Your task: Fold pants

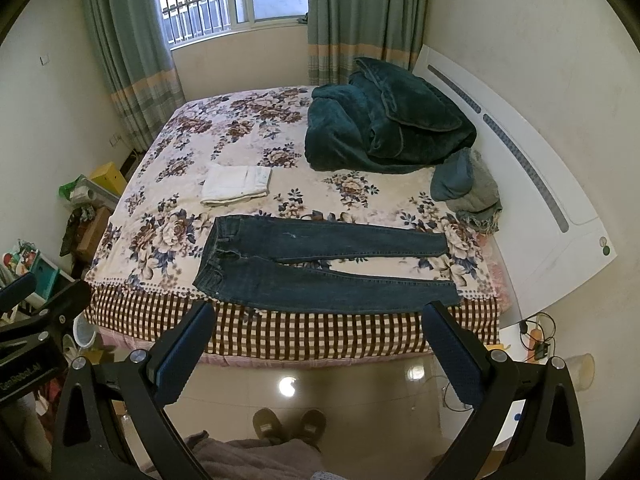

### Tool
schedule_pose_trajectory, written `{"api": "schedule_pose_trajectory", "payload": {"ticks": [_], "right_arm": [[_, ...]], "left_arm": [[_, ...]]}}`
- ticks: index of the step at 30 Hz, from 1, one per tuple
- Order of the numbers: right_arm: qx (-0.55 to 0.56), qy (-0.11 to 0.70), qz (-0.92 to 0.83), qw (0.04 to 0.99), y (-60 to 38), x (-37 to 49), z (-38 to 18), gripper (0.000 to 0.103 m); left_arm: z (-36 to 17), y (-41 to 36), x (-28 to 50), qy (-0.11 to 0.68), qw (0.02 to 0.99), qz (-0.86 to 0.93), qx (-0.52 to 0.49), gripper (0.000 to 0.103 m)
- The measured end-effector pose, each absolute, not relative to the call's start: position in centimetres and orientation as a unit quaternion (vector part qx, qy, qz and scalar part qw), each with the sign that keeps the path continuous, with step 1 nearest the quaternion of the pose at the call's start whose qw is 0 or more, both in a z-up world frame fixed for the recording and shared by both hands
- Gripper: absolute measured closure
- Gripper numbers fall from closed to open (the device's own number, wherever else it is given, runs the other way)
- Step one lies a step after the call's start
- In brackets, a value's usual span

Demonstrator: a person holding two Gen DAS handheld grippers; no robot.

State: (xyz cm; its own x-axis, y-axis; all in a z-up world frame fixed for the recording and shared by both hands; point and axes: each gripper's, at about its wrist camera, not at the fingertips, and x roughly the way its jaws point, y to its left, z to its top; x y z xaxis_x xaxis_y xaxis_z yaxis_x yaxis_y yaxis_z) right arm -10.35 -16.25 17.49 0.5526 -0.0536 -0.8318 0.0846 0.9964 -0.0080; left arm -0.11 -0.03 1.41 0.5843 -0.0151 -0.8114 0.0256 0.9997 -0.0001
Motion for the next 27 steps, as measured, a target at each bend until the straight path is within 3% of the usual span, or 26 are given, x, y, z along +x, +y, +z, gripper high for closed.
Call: {"api": "schedule_pose_trajectory", "payload": {"ticks": [27], "right_arm": [[0.018, 0.472, -0.040, 0.881, -15.0, -10.8, 18.3, 0.000]], "left_arm": [[0.2, -0.1, -1.1, 0.461, 0.887, -0.013, 0.000, 0.000]]}}
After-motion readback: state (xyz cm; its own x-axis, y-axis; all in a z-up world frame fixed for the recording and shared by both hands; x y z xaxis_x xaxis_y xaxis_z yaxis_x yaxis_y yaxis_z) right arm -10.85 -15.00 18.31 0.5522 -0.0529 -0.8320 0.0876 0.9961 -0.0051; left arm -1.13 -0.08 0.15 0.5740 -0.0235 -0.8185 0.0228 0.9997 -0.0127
